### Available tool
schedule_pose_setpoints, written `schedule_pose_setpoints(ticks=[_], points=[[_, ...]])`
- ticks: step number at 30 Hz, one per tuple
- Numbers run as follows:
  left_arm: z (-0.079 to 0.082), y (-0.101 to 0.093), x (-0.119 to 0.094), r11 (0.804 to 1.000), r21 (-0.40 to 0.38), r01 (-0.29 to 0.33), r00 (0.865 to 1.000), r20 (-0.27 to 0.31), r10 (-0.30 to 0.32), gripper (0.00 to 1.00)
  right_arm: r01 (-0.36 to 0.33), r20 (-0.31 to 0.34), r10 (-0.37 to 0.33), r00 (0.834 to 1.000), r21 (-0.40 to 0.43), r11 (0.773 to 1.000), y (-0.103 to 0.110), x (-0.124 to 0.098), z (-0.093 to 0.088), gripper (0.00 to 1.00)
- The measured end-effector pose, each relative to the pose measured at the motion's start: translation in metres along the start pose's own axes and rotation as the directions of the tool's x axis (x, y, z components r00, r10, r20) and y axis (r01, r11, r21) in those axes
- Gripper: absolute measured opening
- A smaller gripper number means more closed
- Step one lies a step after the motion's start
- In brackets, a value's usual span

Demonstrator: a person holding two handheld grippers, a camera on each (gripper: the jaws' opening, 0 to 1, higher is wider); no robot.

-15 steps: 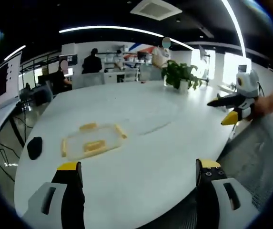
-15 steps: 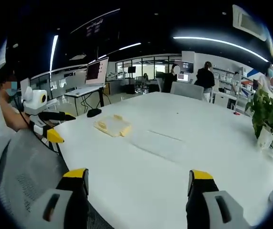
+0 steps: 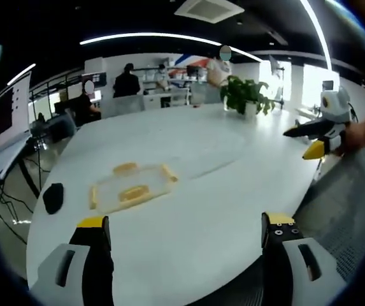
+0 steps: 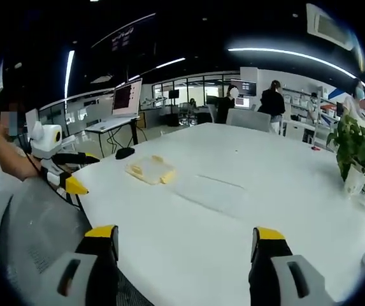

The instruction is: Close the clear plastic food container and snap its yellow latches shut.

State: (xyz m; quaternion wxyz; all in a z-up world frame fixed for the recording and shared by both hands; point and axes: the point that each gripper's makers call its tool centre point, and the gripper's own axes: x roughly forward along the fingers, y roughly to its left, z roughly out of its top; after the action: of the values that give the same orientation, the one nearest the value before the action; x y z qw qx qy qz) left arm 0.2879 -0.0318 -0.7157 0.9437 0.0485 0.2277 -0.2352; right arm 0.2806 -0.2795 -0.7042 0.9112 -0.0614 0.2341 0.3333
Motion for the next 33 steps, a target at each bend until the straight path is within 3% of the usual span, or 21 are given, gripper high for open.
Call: schedule_pose_setpoints(ticks=[5,14,17,23,28,31,33], points=[[0.000,0.005,-0.001,0.999,0.031,-0.036,0.999,-0.006,0.036,0.97,-0.006,-0.002,0.006,1.000,-0.069,0.998,0.006,-0.001,0.002,0.83],[0.002,0.017,-0.003,0.994,0.021,-0.105,0.994,-0.005,0.105,0.96,-0.097,0.018,0.099,0.995,-0.061,0.993,0.020,0.000,0.009,0.81],[-0.001,0.017,-0.003,0.994,0.001,-0.107,0.994,-0.022,0.107,0.95,-0.082,0.031,0.084,0.996,-0.069,0.994,0.017,-0.002,0.011,0.81],[0.003,0.009,-0.001,0.998,0.006,-0.070,0.997,-0.014,0.070,0.94,-0.054,0.028,0.055,0.998,-0.058,0.997,0.009,-0.002,0.011,0.79],[0.014,0.004,0.002,1.000,-0.016,-0.002,1.000,0.013,0.002,0.93,-0.045,-0.003,0.045,0.999,-0.083,0.996,0.009,0.001,0.009,0.78],[0.016,0.005,0.005,0.999,0.021,0.032,0.999,-0.001,-0.032,0.89,-0.070,-0.004,0.070,0.998,-0.060,0.996,0.014,0.005,0.012,0.81],[0.018,0.007,0.006,0.998,0.013,0.062,0.998,-0.006,-0.062,0.86,-0.108,-0.043,0.105,0.994,-0.063,0.992,0.023,0.009,0.008,0.78]])
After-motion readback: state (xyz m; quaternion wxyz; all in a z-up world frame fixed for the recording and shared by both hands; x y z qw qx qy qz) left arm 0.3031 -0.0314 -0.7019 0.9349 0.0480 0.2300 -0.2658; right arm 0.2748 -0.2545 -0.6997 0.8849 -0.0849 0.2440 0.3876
